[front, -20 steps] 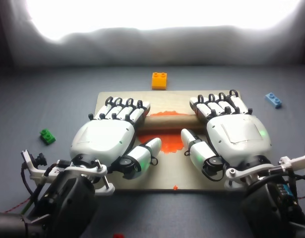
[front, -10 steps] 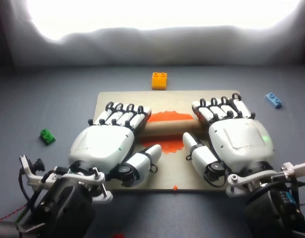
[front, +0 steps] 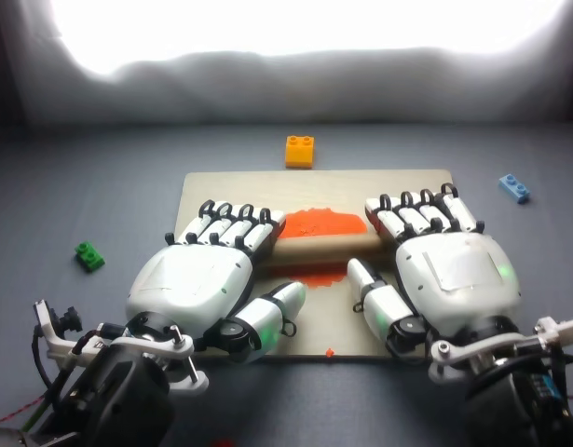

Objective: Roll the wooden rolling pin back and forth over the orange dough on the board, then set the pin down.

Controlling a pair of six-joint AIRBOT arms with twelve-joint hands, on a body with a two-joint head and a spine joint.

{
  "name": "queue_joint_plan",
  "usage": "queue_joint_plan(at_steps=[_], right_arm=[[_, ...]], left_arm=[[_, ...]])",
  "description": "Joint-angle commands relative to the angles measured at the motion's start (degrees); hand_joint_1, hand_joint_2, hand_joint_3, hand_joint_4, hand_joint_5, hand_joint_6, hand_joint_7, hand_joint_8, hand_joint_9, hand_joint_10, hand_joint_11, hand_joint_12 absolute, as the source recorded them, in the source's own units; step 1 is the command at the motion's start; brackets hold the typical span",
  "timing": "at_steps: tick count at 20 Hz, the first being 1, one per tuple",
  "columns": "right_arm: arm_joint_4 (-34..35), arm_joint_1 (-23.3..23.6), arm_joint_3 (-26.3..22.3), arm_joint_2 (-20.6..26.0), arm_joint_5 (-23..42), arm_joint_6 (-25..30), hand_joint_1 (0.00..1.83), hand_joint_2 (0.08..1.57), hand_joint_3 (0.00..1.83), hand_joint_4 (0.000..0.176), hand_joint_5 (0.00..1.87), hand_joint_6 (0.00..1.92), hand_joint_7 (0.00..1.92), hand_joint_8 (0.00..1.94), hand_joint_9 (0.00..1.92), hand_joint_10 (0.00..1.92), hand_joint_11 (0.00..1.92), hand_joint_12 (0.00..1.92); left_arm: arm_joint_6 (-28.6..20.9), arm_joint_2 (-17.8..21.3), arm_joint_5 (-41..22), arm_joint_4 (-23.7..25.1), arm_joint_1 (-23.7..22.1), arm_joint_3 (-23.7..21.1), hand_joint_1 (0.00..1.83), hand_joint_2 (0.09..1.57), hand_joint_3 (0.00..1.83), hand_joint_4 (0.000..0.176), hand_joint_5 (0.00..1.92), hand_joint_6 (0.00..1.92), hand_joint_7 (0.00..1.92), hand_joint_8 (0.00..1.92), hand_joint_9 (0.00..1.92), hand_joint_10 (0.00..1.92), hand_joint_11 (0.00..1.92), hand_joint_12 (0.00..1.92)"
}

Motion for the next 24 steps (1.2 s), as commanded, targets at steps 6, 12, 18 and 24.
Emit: queue_joint_plan(at_steps=[6, 12, 18, 24], right_arm=[[-2.9, -0.9, -1.6, 0.3, 5.6, -0.8, 0.00, 1.57, 0.03, 0.000, 0.34, 0.00, 0.37, 0.00, 0.31, 0.00, 0.00, 0.69], [-2.9, -1.2, -2.3, 0.2, 6.3, -1.5, 0.00, 1.57, 0.04, 0.000, 0.34, 0.01, 0.38, 0.00, 0.32, 0.00, 0.00, 0.67], [-2.6, -1.5, -3.1, 0.2, 7.3, -2.4, 0.00, 1.57, 0.06, 0.000, 0.37, 0.01, 0.42, 0.01, 0.35, 0.01, 0.00, 0.75], [-0.4, -1.8, -4.0, 0.2, 8.0, -4.1, 0.00, 1.57, 0.06, 0.000, 0.37, 0.01, 0.41, 0.01, 0.34, 0.01, 0.00, 0.72]], left_arm=[[-0.5, 0.8, -3.2, 3.5, 0.7, -1.0, 0.00, 1.49, 0.00, 0.000, 0.16, 0.00, 0.19, 0.00, 0.14, 0.00, 0.00, 0.14], [-1.1, 1.2, -4.7, 4.4, 1.8, -1.7, 0.00, 1.50, 0.00, 0.000, 0.13, 0.00, 0.17, 0.00, 0.12, 0.00, 0.00, 0.09], [-1.3, 1.5, -6.1, 5.0, 2.6, -2.2, 0.00, 1.49, 0.00, 0.000, 0.12, 0.00, 0.18, 0.00, 0.14, 0.00, 0.00, 0.18], [-1.5, 2.0, -6.1, 5.0, 3.6, -3.3, 0.00, 1.49, 0.00, 0.000, 0.14, 0.00, 0.19, 0.00, 0.14, 0.00, 0.00, 0.17]])
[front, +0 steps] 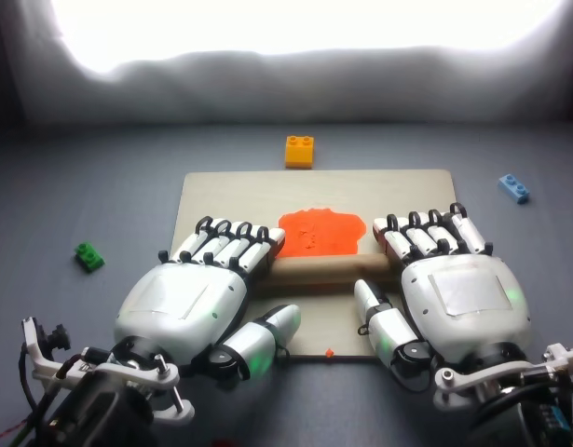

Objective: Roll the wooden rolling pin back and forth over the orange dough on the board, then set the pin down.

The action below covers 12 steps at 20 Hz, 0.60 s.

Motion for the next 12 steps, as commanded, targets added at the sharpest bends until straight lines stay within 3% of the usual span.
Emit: queue_joint_plan(at_steps=[1, 12], right_arm=[[-2.5, -0.4, -0.1, 0.0, 4.4, -0.5, 0.00, 1.57, 0.06, 0.000, 0.36, 0.01, 0.41, 0.01, 0.33, 0.01, 0.00, 0.70], [-2.5, -0.6, -1.7, 0.0, 5.8, -1.6, 0.00, 1.57, 0.04, 0.000, 0.34, 0.00, 0.39, 0.00, 0.33, 0.00, 0.00, 0.70]], left_arm=[[-0.1, 0.3, -3.6, 1.6, 0.4, -0.4, 0.00, 1.49, 0.00, 0.000, 0.15, 0.01, 0.19, 0.00, 0.14, 0.00, 0.00, 0.17], [-0.2, 1.7, -3.8, 2.3, 0.8, -2.5, 0.00, 1.50, 0.00, 0.000, 0.16, 0.01, 0.20, 0.01, 0.15, 0.01, 0.00, 0.20]])
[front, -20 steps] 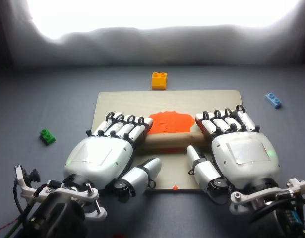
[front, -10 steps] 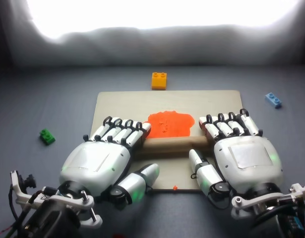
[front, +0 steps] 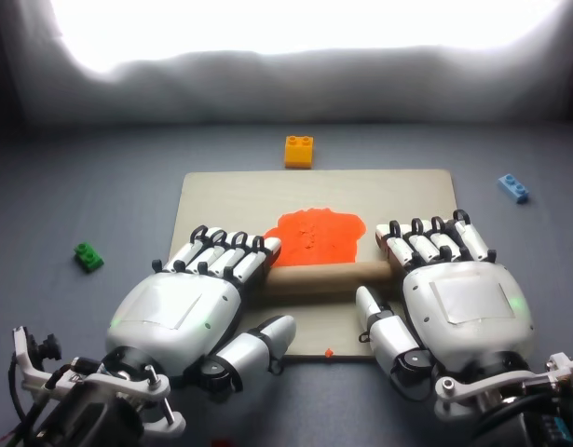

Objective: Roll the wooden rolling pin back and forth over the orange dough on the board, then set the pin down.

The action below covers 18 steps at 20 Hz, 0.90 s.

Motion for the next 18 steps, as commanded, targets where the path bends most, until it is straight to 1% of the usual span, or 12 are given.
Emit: queue_joint_plan(at_steps=[1, 8, 10, 11, 12, 13, 15, 18], right_arm=[[-3.2, -0.3, -0.4, 0.0, 4.5, -0.3, 0.00, 1.57, 0.03, 0.000, 0.32, 0.00, 0.39, 0.00, 0.32, 0.00, 0.00, 0.68], [-3.2, -0.3, -1.0, 0.0, 5.3, -1.0, 0.00, 1.57, 0.02, 0.000, 0.35, 0.01, 0.40, 0.00, 0.34, 0.01, 0.00, 0.71], [-3.2, -0.3, -1.2, 0.0, 5.4, -1.1, 0.00, 1.57, 0.01, 0.000, 0.33, 0.00, 0.38, 0.00, 0.33, 0.00, 0.00, 0.68], [-3.2, -0.3, -1.2, 0.0, 5.4, -1.2, 0.00, 1.57, 0.04, 0.000, 0.32, 0.00, 0.35, 0.00, 0.30, 0.00, 0.00, 0.64], [-3.2, -0.2, -1.2, 0.0, 5.5, -1.2, 0.00, 1.57, 0.05, 0.000, 0.32, 0.00, 0.35, 0.00, 0.30, 0.00, 0.00, 0.65], [-3.2, -0.1, -1.2, 0.0, 5.5, -1.3, 0.00, 1.57, 0.04, 0.000, 0.31, 0.00, 0.36, 0.00, 0.29, 0.00, 0.00, 0.60], [-3.2, 0.3, -1.2, 0.0, 5.5, -1.3, 0.00, 1.57, 0.05, 0.000, 0.33, 0.01, 0.38, 0.01, 0.31, 0.01, 0.00, 0.61], [-3.2, 0.5, -1.2, 0.1, 5.7, -1.5, 0.00, 1.57, 0.06, 0.000, 0.33, 0.01, 0.36, 0.00, 0.29, 0.00, 0.00, 0.60]], left_arm=[[-0.2, 0.2, -4.1, 2.5, 0.1, -0.4, 0.00, 1.51, 0.00, 0.000, 0.16, 0.00, 0.21, 0.00, 0.16, 0.01, 0.00, 0.24], [-0.2, 0.7, -4.1, 3.2, 0.4, -1.4, 0.00, 1.50, 0.00, 0.000, 0.15, 0.00, 0.19, 0.00, 0.12, 0.00, 0.00, 0.16], [-0.3, 0.8, -4.1, 3.4, 0.4, -1.6, 0.00, 1.50, 0.00, 0.000, 0.15, 0.00, 0.18, 0.00, 0.12, 0.00, 0.00, 0.13], [-0.4, 0.8, -4.1, 3.6, 0.4, -1.6, 0.00, 1.50, 0.00, 0.000, 0.15, 0.00, 0.18, 0.00, 0.13, 0.00, 0.00, 0.13], [-0.6, 0.8, -4.1, 3.7, 0.4, -1.7, 0.00, 1.50, 0.00, 0.000, 0.16, 0.01, 0.19, 0.00, 0.13, 0.00, 0.00, 0.13], [-0.7, 0.9, -4.1, 3.9, 0.4, -1.8, 0.00, 1.50, 0.00, 0.000, 0.16, 0.00, 0.18, 0.00, 0.13, 0.00, 0.00, 0.13], [-0.7, 1.1, -4.1, 4.0, 0.4, -2.3, 0.00, 1.50, 0.00, 0.000, 0.15, 0.00, 0.19, 0.00, 0.13, 0.00, 0.00, 0.15], [-0.7, 1.2, -4.1, 4.3, 0.5, -2.6, 0.00, 1.50, 0.00, 0.000, 0.15, 0.00, 0.19, 0.00, 0.13, 0.00, 0.00, 0.15]])
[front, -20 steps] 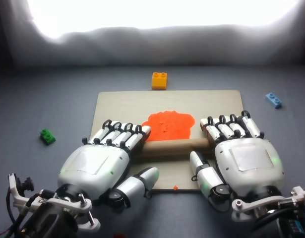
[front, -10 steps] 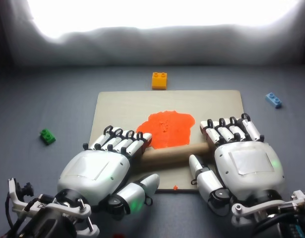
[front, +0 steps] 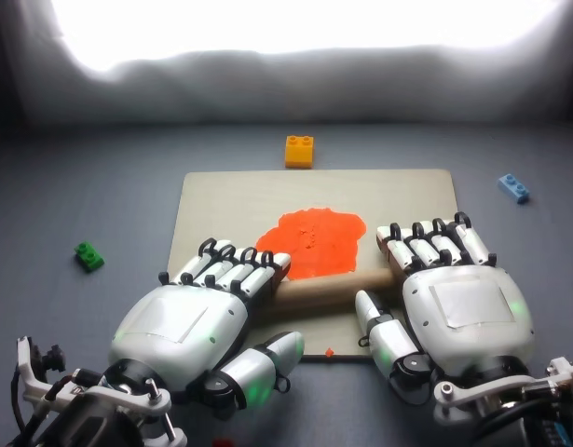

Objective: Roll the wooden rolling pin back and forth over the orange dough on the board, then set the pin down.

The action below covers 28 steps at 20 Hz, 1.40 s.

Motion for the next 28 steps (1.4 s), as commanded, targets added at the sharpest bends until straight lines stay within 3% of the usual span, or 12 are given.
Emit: queue_joint_plan(at_steps=[1, 6, 15, 18, 28], right_arm=[[-4.2, 0.5, -0.2, 0.2, 4.9, -0.2, 0.00, 1.57, 0.06, 0.000, 0.34, 0.01, 0.36, 0.00, 0.29, 0.00, 0.00, 0.63], [-8.1, 0.7, -0.2, 0.6, 5.0, 0.3, 0.00, 1.57, 0.06, 0.000, 0.33, 0.00, 0.36, 0.00, 0.30, 0.00, 0.00, 0.62], [-8.2, 2.2, -0.2, 1.0, 5.1, 0.5, 0.00, 1.57, 0.04, 0.000, 0.33, 0.00, 0.37, 0.00, 0.30, 0.00, 0.00, 0.60], [-8.2, 2.7, -0.2, 1.2, 5.1, 0.5, 0.00, 1.57, 0.04, 0.000, 0.33, 0.00, 0.37, 0.00, 0.30, 0.00, 0.00, 0.60], [-11.1, 4.7, -0.2, 5.4, 2.5, 0.9, 0.00, 1.57, 0.04, 0.000, 0.33, 0.00, 0.37, 0.00, 0.30, 0.00, 0.00, 0.61]], left_arm=[[-0.1, 0.2, -5.1, 3.2, 0.1, -0.3, 0.00, 1.50, 0.00, 0.000, 0.15, 0.00, 0.19, 0.00, 0.14, 0.00, 0.00, 0.15], [-0.1, 0.3, -5.1, 3.4, 0.0, -0.2, 0.00, 1.50, 0.00, 0.000, 0.16, 0.00, 0.21, 0.00, 0.15, 0.00, 0.00, 0.16], [-0.2, 0.6, -4.0, 3.6, -1.9, 0.4, 0.00, 1.50, 0.00, 0.000, 0.16, 0.00, 0.19, 0.00, 0.13, 0.01, 0.00, 0.10], [-0.2, 0.7, -3.2, 3.7, -3.0, 0.7, 0.00, 1.50, 0.00, 0.000, 0.16, 0.00, 0.22, 0.01, 0.15, 0.01, 0.00, 0.18], [0.4, 3.6, 3.8, 3.7, -9.2, 3.3, 0.00, 1.50, 0.00, 0.000, 0.15, 0.00, 0.20, 0.00, 0.13, 0.00, 0.00, 0.14]])
